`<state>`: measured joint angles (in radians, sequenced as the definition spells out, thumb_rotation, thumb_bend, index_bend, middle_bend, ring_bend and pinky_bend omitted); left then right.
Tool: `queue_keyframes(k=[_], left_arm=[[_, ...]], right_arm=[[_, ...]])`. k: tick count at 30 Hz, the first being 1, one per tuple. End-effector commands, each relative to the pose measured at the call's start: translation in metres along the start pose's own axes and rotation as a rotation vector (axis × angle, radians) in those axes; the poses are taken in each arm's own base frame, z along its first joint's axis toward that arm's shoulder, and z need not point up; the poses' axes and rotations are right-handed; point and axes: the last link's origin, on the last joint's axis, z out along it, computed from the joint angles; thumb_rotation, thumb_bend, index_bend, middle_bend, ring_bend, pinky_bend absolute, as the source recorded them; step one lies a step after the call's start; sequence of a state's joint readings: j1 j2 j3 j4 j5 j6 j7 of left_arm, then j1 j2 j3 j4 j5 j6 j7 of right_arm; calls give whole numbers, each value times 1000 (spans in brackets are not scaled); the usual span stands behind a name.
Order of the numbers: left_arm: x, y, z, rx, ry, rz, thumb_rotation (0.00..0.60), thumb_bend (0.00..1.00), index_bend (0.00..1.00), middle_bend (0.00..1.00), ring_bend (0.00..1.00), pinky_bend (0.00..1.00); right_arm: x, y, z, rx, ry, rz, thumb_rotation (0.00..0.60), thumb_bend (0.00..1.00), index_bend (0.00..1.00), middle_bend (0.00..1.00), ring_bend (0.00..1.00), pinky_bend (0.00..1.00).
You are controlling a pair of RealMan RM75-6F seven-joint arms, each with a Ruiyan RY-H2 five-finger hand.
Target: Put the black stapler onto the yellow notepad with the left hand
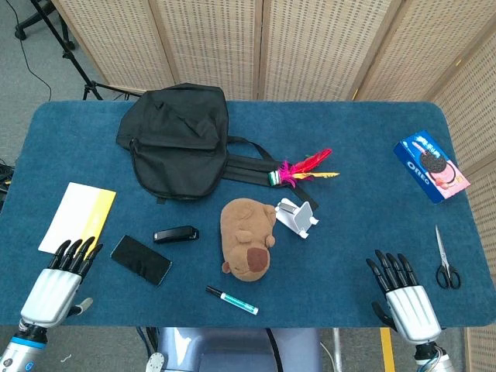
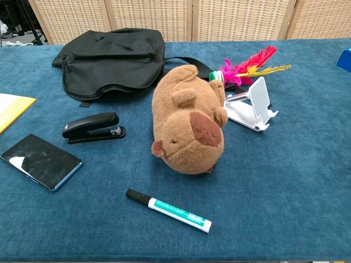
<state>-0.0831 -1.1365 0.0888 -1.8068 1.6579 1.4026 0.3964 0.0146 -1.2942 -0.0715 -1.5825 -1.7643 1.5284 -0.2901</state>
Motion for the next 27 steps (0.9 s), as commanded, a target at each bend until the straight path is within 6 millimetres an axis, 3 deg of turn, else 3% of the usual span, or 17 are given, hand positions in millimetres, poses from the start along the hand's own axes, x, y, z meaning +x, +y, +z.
queue_keyframes(k=[1,27], left_arm=[[0,0,0,-2,-2,0,600,0,0,0,0,0],[-3,4,4,-14,-32,-2,600,0,0,0,0,0]], right_arm=[[0,0,0,0,1,1,600,337,67,0,0,0],[3,3,0,-12,10,6,600,337,67,0,0,0]])
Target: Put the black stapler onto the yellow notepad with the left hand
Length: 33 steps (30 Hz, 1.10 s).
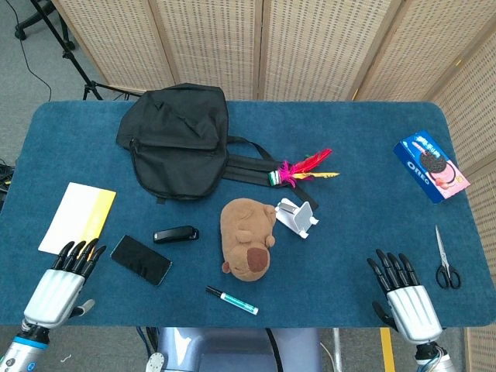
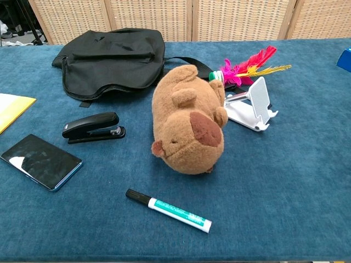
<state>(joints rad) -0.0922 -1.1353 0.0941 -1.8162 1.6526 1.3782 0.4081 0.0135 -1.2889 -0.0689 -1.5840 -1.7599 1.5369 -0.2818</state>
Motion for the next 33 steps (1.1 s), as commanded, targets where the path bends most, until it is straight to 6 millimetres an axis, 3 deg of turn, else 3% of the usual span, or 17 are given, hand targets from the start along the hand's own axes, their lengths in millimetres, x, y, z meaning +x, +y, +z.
queue_keyframes(k=[1,10,18,25,33], left_arm=[[-2,1,4,1,-16,-8,600,0,0,0,0,0],[4,5,51,-16,-53,-29,600,0,0,0,0,0],[-4,7,69,-8,-101,-47,600,2,0,0,0,0],[-13,14,89,3,-126,-89,600,73,4,0,0,0],[-9,26,111,-2,-91,-129,600,157,122,0,0,0]], right_arm=[[1,1,0,-5,3,3,600,337,67,0,0,0],[0,0,-1,1,-3,2,600,337,67,0,0,0],[0,0,-1,2,-4,2,600,337,67,0,0,0],[-1,1,0,-2,-6,3,600,337,67,0,0,0],[-1,0,0,0,-9,1,600,337,68,0,0,0]])
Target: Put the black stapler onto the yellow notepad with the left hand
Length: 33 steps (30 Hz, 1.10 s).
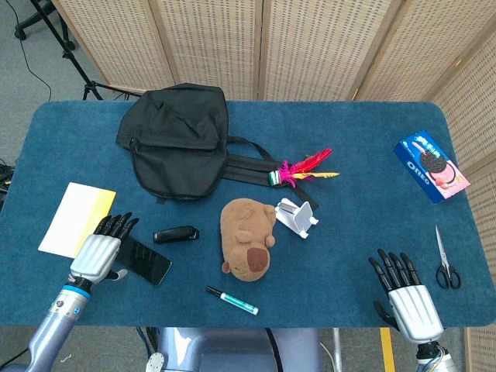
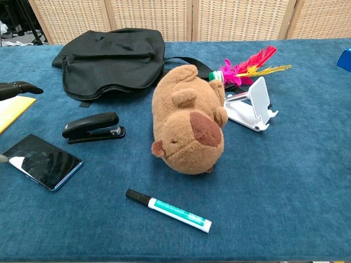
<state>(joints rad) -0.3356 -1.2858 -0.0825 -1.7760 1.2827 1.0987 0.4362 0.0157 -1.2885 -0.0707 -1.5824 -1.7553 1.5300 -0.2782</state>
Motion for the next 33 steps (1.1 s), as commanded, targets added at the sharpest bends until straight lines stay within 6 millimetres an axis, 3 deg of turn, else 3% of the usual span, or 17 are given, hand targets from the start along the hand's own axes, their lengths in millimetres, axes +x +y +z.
queue_keyframes(k=[1,11,19,33], left_arm=[[1,6,9,-4,8,-9,600,165,135,0,0,0],[-1,24,27,-13,19,-20,600,208,216,0,0,0],[-3,46,45,-17,28,-45,600,212,232,0,0,0],[-14,64,55,-14,6,-32,600,217,233,0,0,0]], right_arm=[[0,0,0,0,0,-1,600,337,67,0,0,0],[0,0,0,1,0,-1,600,337,67,0,0,0],[-1,0,0,1,-1,-2,600,337,67,0,0,0],[2,1,0,-1,7,5,600,337,67,0,0,0]])
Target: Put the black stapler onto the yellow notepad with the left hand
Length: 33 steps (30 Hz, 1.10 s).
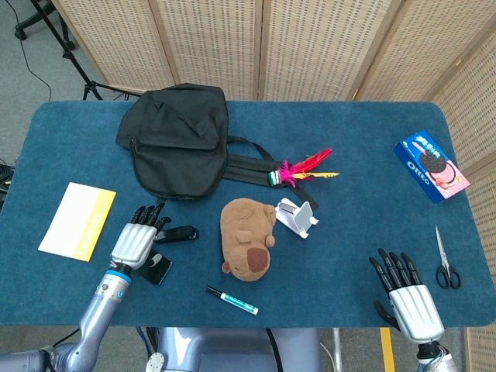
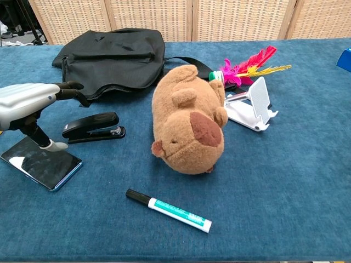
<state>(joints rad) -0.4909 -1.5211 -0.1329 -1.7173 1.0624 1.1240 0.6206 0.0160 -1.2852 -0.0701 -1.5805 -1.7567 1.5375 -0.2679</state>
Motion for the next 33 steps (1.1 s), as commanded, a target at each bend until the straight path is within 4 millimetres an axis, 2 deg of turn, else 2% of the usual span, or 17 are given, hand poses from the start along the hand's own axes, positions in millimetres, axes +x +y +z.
queue_keyframes(k=[1,18,22,27,33], left_arm=[[-1,4,3,-1,-1,-6,600,217,233,0,0,0],[-12,17,17,-17,-13,1,600,218,234,0,0,2],[-15,20,22,-5,4,-15,600,250,237,0,0,20],[-17,22,25,10,25,-32,600,305,294,9,21,76],[-22,22,27,25,61,-38,600,396,431,120,120,192]], right_arm=[[0,0,0,-1,0,0,600,337,67,0,0,0],[1,0,-1,-1,1,0,600,337,67,0,0,0],[0,0,-1,0,-1,-2,600,337,67,0,0,0],[0,0,-1,1,-3,-1,600,337,67,0,0,0],[0,0,-1,-2,0,-1,600,337,67,0,0,0]])
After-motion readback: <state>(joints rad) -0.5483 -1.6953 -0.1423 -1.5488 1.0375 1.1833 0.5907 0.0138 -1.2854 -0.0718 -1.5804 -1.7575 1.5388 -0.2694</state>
